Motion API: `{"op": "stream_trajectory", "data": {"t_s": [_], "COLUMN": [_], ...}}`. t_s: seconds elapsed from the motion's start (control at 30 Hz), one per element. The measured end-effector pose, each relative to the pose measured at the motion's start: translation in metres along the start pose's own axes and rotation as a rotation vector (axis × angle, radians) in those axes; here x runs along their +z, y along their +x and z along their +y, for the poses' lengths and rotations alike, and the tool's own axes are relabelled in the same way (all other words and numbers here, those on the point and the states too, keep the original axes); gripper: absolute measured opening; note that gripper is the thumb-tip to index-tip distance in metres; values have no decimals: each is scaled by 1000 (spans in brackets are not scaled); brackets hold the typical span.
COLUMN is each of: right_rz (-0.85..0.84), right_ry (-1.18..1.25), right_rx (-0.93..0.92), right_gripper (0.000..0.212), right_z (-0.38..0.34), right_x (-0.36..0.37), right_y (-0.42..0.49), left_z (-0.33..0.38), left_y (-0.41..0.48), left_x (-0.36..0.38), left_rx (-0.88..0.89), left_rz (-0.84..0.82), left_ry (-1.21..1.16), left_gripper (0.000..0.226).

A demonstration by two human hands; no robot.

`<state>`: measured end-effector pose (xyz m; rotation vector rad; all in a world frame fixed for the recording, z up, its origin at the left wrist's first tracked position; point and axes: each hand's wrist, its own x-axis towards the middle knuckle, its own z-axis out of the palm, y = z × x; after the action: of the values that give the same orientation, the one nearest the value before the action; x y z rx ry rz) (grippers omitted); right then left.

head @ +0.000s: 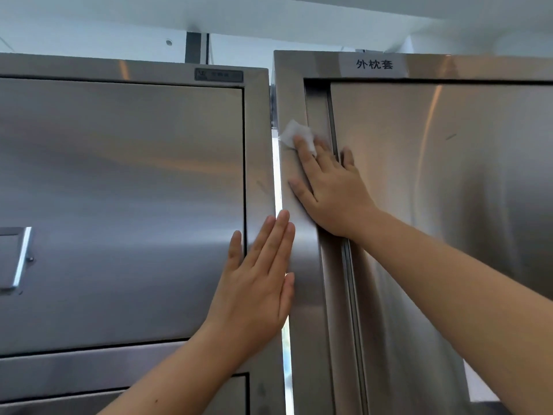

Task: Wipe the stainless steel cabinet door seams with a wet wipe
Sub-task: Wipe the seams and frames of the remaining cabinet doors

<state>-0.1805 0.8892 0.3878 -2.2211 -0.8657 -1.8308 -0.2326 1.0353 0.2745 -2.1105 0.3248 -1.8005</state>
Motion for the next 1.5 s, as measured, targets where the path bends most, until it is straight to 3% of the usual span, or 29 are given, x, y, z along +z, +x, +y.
{"op": "stream_trajectory", "data": {"t_s": [0.63,1.5], "right_rz": [-36,-44], "right_ry": [137,103], "right_rx": [-4,-9], "right_gripper": [57,60], "right_z": [-38,-79], "right_x": [28,68], "right_y": [-137,-303], "left_z": [21,62], "left_y": [-60,-149], "left_x": [2,6], "left_rx": [24,25], "left_rz": [-83,-135], "left_ry": [-34,-39], "left_gripper": [55,55]}}
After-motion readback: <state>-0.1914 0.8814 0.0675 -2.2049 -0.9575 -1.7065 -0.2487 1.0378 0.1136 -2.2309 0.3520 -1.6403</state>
